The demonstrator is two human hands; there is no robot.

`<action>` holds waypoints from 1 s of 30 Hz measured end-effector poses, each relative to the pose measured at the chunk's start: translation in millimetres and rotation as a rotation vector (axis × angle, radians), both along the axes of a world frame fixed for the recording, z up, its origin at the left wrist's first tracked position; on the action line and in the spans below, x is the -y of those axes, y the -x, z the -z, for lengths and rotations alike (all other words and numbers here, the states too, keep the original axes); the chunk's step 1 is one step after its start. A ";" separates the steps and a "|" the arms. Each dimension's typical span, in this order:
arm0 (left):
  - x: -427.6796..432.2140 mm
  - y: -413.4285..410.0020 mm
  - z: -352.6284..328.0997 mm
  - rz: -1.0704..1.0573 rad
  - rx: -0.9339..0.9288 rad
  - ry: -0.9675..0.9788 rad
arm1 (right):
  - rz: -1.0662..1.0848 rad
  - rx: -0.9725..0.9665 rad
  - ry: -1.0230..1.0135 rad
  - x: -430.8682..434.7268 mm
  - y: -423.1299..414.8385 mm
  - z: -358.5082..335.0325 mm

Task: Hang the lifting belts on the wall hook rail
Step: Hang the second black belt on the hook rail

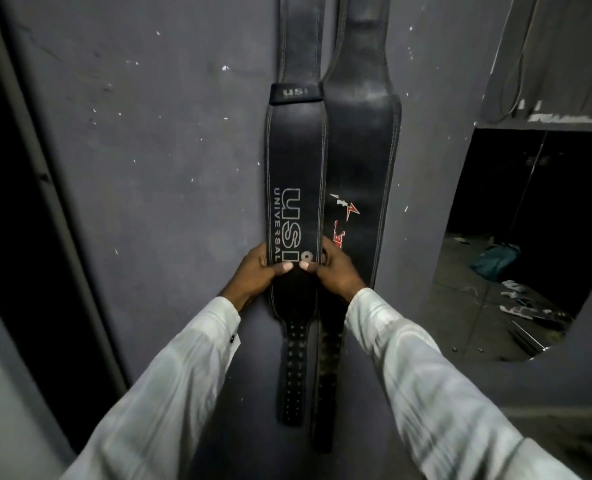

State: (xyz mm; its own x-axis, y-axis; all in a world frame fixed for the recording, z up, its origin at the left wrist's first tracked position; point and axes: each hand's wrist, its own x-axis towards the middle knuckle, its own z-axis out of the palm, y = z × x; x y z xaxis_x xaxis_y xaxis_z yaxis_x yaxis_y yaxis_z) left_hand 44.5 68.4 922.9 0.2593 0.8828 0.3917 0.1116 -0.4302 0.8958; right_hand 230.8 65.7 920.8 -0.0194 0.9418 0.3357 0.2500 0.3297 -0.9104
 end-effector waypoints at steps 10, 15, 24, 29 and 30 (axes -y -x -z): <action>1.4 3.2 56.3 -0.190 -0.191 0.019 | 0.141 0.257 0.116 3.8 1.6 57.5; 1.6 0.1 55.1 -0.289 -0.263 -0.002 | 0.193 0.282 0.056 3.4 4.5 62.3; 27.5 3.8 81.0 -0.484 -0.274 0.175 | 0.394 0.156 0.183 48.7 22.8 72.0; 94.9 24.7 155.1 -0.346 -0.146 0.443 | 0.412 0.115 0.349 109.8 36.4 132.7; 110.7 30.5 174.4 -0.301 -0.126 0.517 | 0.395 0.099 0.385 123.2 39.4 147.4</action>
State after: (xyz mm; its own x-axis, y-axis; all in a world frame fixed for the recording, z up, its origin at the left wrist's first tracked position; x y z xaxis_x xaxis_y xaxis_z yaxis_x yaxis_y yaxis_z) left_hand 14.0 -42.3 748.5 -0.0149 0.9922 -0.1241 0.2792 0.1233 0.9523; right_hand 191.4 -57.5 773.5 0.3458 0.9381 -0.0188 0.3780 -0.1576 -0.9123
